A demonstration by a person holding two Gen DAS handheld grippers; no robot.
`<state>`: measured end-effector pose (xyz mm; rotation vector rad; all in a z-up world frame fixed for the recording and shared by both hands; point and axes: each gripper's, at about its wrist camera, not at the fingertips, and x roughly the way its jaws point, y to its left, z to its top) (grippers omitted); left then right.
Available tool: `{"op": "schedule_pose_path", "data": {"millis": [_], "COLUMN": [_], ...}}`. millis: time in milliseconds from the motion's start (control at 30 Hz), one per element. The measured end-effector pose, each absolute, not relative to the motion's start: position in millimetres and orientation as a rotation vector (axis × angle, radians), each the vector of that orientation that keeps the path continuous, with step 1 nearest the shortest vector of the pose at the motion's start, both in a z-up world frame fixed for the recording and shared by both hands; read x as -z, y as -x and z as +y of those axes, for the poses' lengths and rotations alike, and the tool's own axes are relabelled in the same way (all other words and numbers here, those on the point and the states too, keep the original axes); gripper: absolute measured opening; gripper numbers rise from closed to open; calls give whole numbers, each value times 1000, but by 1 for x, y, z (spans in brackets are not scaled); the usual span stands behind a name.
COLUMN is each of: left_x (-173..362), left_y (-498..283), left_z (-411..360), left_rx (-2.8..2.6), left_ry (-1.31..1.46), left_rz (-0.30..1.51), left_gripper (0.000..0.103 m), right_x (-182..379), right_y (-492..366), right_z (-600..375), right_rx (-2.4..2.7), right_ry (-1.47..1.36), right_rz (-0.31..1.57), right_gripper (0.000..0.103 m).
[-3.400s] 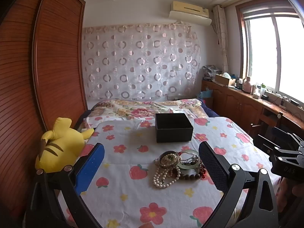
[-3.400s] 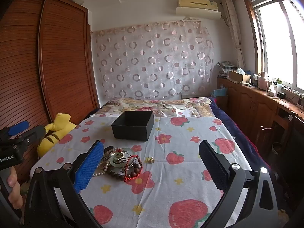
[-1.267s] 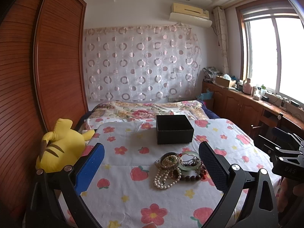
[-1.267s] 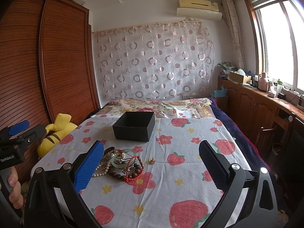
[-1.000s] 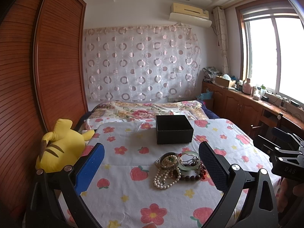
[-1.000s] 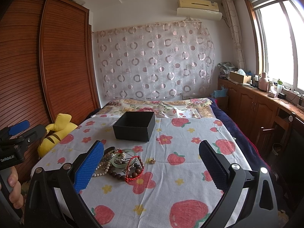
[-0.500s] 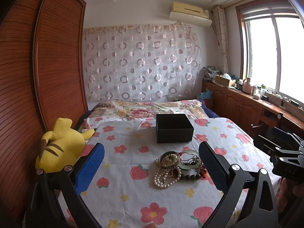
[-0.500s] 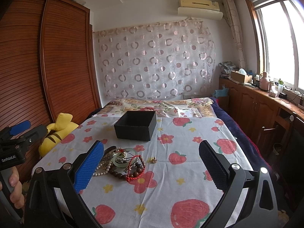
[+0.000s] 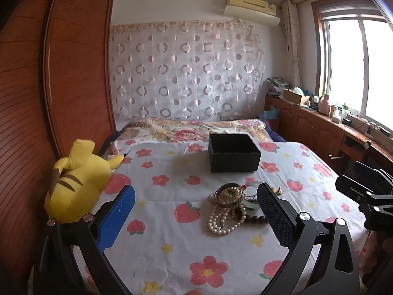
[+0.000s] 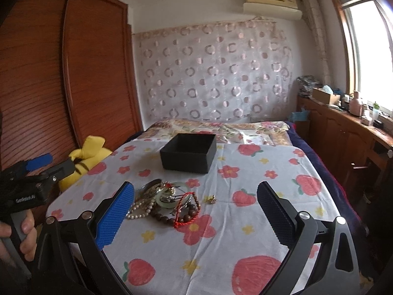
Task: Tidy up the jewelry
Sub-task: 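Grasp the red string bracelet from the jewelry pile with the right gripper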
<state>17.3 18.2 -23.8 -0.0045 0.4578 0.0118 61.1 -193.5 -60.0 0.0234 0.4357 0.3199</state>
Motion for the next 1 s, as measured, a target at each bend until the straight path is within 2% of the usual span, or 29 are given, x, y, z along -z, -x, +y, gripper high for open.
{"op": "schedule_pose_path", "data": {"millis": [67,300,567,767,1000], "left_x": [30,51,73,84,88], "left_y": [-20,-30,-43,-48,-53], "left_z": [23,37,44,45,46], "left_rx": [-12,-26,-20,-12,1], "left_ry": [8,13,4,-6,-7], "left_rz": [474,526,588,622,644], "left_gripper": [96,96,96,96,96], "right_x": [66,88,119,138,145], "right_y": [-67,-90,-122,-150,-163], "right_z": [-189,-176,-160,-153,-142], "right_rx": [-361,-431,-504,-520,-500], "right_ry": [-16,21,33,32,115], "right_rz": [469,564,693,766,787], "right_gripper": [81,64,33,20,18]}}
